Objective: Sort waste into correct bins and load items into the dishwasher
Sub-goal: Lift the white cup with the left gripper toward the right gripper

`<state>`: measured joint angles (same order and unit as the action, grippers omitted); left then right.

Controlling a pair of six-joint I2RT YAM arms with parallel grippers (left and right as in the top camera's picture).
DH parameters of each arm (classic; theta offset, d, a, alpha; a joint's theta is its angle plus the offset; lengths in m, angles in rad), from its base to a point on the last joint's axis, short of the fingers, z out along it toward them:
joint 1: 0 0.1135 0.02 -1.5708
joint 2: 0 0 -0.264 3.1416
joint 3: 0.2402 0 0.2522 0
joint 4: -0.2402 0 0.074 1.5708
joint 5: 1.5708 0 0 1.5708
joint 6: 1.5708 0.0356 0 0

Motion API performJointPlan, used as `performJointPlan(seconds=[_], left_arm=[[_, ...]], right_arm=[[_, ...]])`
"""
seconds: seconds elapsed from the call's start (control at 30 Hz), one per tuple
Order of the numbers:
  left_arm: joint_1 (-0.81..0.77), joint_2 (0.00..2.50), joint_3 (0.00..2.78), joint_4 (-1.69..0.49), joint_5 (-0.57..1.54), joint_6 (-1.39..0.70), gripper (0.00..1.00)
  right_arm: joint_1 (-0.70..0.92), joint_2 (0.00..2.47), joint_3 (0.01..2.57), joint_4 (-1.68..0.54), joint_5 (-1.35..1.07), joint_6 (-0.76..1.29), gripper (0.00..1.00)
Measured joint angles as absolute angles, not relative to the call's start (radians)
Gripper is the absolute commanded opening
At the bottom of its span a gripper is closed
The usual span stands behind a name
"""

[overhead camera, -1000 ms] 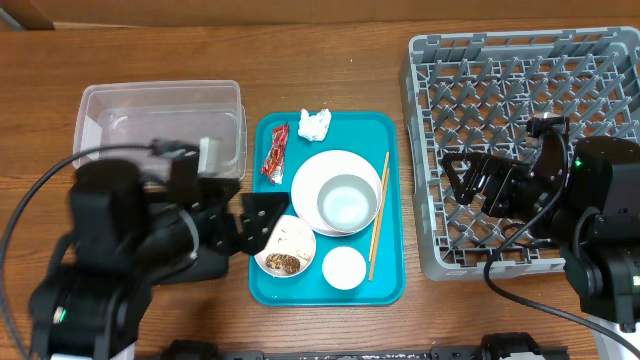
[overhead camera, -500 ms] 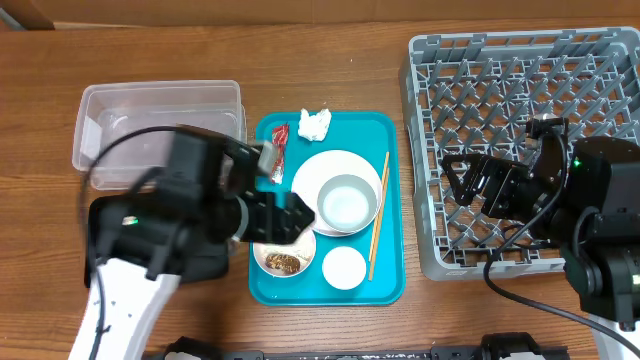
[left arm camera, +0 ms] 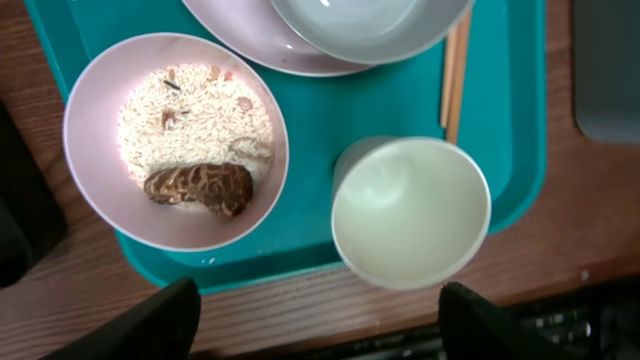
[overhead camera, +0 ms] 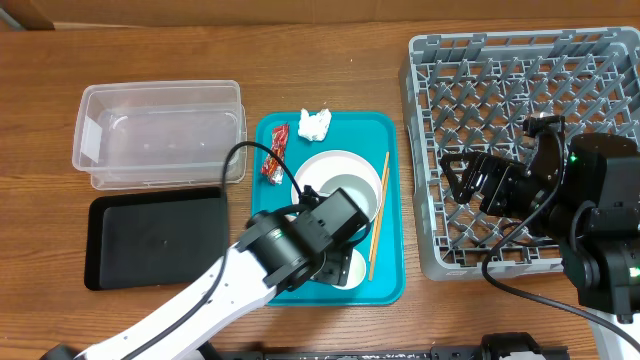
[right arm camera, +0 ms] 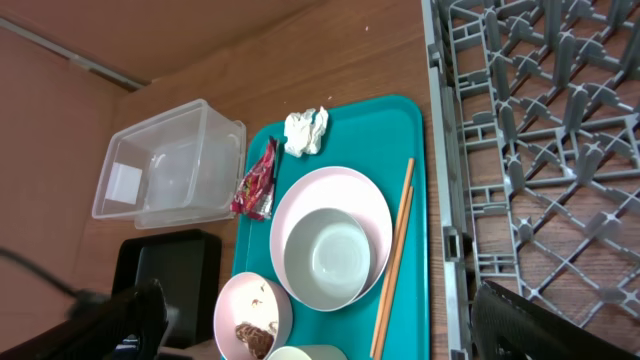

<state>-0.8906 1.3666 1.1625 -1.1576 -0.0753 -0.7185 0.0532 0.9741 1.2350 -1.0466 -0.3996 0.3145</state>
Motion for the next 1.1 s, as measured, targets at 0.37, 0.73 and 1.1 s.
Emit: performJointPlan(seconds=[0.37, 0.73, 1.1], left_arm=[[-0.891, 1.593, 1.156, -1.096, -0.080, -0.775, 0.53], [-0.891, 1.622, 1.154, -1.095, -0.079, -0.775, 0.33], [-0.891, 1.621, 1.092, -1.058, -0.059, -0.767, 0.04]], right_arm=[[0.053, 0.980, 1.235, -1.066, -0.400, 0.315, 1.00], [0.053, 0.980, 1.235, -1.074, -0.400, 0.315, 1.00], [0.053, 0.980, 1.235, -1.074, -0.400, 0.315, 1.00]])
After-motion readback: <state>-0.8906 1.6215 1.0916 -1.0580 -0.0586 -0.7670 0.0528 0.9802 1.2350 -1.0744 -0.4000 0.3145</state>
